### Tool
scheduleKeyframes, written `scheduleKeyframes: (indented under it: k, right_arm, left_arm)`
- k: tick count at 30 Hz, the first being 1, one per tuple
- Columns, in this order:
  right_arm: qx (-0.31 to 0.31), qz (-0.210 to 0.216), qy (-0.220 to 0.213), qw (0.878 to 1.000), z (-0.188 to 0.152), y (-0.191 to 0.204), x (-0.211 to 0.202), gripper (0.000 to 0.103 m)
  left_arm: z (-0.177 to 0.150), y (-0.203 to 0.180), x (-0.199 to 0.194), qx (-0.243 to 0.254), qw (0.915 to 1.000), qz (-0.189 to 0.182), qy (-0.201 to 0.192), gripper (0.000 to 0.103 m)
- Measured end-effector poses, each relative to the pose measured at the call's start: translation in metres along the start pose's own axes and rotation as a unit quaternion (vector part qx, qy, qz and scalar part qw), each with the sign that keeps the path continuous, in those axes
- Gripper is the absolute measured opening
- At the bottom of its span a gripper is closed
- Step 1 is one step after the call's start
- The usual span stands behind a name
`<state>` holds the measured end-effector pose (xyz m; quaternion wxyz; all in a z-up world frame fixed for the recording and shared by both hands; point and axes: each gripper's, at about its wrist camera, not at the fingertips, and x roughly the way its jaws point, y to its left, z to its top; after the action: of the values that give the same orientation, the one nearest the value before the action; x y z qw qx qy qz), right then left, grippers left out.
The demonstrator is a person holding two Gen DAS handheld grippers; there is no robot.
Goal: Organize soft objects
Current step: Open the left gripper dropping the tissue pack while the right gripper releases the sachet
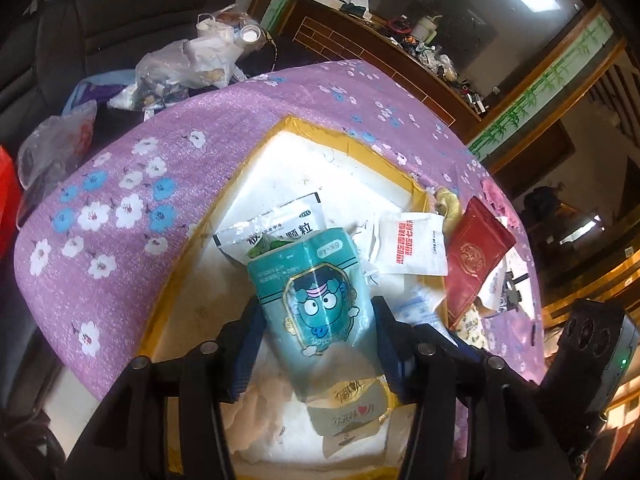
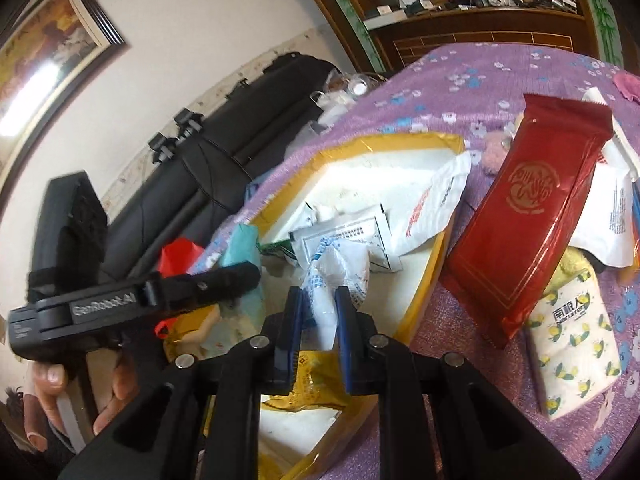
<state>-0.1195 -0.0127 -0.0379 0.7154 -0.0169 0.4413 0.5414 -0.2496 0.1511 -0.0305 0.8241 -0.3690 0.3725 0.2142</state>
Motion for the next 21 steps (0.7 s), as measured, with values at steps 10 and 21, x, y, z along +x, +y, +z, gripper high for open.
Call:
scheduleKeyframes:
  k: [10,21]
  right_arm:
    - [-0.018,-0.031,-0.064,0.997,-0.027,-0.001,-0.064,0.077]
    - [0.114,-0.121,-0.048,0.985,-0.075,-0.101,-0.114,0.088]
  left_arm:
    - [-0.015,-0.02,-0.009,0.02,0.999,0.029,-0.026,0.08]
    - [-0.047,-0.076,-0.019,0.106,0.9942,0.001,-0.019,0.095]
